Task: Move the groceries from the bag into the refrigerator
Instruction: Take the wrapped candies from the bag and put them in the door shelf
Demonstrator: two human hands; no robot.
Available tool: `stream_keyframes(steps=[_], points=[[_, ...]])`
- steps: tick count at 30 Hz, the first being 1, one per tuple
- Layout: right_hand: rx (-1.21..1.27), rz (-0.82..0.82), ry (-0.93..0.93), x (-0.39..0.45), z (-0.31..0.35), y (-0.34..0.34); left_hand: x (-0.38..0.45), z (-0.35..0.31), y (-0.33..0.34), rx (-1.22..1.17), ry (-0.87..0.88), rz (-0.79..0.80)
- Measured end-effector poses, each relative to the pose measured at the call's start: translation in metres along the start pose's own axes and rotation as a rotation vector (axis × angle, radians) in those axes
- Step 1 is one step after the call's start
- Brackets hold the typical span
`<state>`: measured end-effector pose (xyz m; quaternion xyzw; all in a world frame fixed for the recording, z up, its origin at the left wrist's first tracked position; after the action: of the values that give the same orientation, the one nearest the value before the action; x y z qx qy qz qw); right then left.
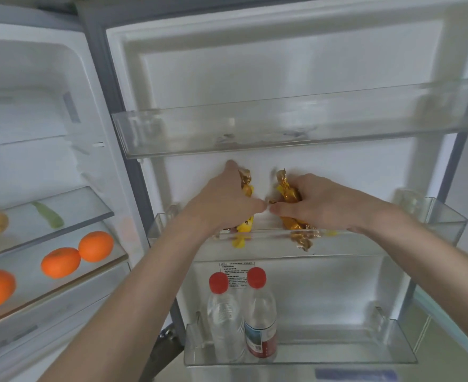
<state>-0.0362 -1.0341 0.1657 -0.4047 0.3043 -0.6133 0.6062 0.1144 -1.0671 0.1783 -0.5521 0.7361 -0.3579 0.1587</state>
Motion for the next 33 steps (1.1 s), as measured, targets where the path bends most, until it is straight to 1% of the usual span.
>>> stream_keyframes(steps=[4,7,10,14,19,23,28,33], points=[[-0.037,-0.013,-0.003,-0.001,0.002,-0.002,-0.006,0.001,-0.002,0.104,0.042,-0.074],[-0.035,-0.031,0.005,-0.002,0.001,-0.004,-0.011,0.0,-0.002,0.141,0.047,-0.075],[-0.003,-0.04,0.023,-0.005,-0.002,-0.009,-0.013,0.003,0.0,0.097,0.03,-0.054],[0.007,-0.083,0.055,-0.009,-0.007,-0.02,-0.018,0.009,-0.004,0.034,0.002,-0.066],[-0.113,-0.123,0.083,-0.011,-0.008,-0.022,-0.018,0.021,-0.014,0.184,-0.054,-0.125],[-0.087,-0.143,0.068,-0.008,-0.008,-0.018,-0.016,0.023,-0.016,0.303,-0.046,-0.109],[-0.114,-0.149,0.064,-0.012,-0.008,-0.019,-0.014,0.034,-0.029,0.332,-0.045,-0.081],[-0.164,-0.182,0.058,-0.015,-0.007,-0.023,-0.017,0.037,-0.038,0.283,-0.032,-0.206]])
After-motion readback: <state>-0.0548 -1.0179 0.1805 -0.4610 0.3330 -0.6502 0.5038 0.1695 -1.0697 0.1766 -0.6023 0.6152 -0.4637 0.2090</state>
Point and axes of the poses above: each hand's wrist, its own x-axis towards the middle knuckle, its own y-axis out of the palm, z = x × y, the point moved 8 cm from there along x, towards the middle knuckle, and after that the axes turned 4 degrees about -x, right-handed, at the moved point
